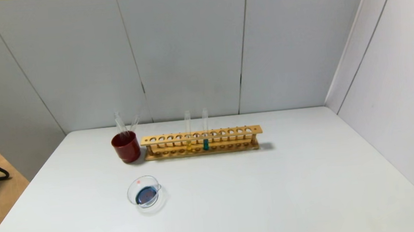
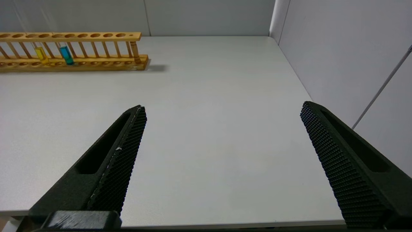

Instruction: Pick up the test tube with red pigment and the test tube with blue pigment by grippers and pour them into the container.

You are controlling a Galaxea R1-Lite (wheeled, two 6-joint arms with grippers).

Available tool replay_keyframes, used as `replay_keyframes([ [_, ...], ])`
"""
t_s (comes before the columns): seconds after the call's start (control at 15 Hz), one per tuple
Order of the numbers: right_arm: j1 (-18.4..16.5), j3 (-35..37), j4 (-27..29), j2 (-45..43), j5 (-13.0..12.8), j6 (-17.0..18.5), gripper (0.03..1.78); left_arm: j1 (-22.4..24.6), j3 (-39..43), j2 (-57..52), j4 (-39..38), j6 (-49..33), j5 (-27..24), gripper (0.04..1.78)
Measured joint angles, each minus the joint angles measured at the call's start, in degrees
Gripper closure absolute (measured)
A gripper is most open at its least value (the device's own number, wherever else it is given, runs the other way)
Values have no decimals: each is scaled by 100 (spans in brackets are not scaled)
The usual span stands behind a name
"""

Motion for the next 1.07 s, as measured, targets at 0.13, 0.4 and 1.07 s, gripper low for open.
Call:
replay_keyframes([
  [0.13,0,0,0,0,0,0,6,22,433,-870,254,-17,105,8],
  [0.4,0,0,0,0,0,0,6,245,1067,-2274,958,-212,118,8],
  [1.07,0,0,0,0,0,1,6,200,4107,-4526,111,-140,-150,8],
])
